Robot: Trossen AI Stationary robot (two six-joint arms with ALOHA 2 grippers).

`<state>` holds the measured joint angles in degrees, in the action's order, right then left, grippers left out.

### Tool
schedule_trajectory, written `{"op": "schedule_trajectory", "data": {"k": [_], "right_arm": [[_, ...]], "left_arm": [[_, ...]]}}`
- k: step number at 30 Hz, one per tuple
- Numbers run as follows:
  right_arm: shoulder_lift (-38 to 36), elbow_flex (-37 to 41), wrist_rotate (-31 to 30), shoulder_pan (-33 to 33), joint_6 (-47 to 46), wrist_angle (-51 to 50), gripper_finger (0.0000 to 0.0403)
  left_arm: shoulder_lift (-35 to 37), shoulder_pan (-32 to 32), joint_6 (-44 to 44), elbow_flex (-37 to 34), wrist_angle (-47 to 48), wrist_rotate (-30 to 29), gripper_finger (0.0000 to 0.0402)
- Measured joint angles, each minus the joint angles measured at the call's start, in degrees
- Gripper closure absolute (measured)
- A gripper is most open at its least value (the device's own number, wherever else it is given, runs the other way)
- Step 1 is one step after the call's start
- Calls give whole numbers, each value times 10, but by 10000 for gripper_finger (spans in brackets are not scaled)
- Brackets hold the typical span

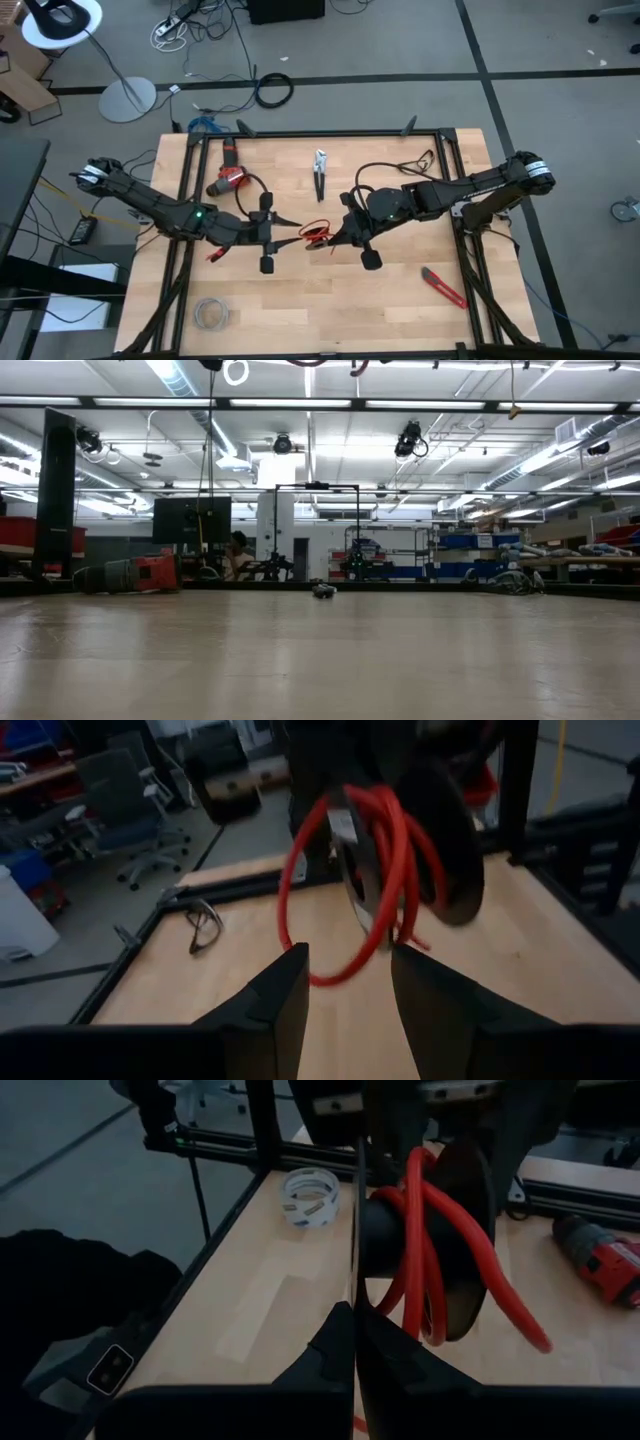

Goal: Coil cords
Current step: Uncoil the red wire from the black spool

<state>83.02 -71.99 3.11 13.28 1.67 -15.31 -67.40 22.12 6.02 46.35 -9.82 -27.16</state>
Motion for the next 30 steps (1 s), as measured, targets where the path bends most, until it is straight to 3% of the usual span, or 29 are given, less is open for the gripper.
{"op": "schedule_trajectory", "data": {"k": [9,23,30], "right_arm": [[0,0,-3,0,-1,2,403],[1,0,20,2,-3,-7,403],[3,0,17,9,-2,-13,403]], "left_arm": [[0,-18,13,0,-23,-11,262],[0,-23,45,0,-51,-26,391],[11,-23,85,0,-77,-38,398]]}}
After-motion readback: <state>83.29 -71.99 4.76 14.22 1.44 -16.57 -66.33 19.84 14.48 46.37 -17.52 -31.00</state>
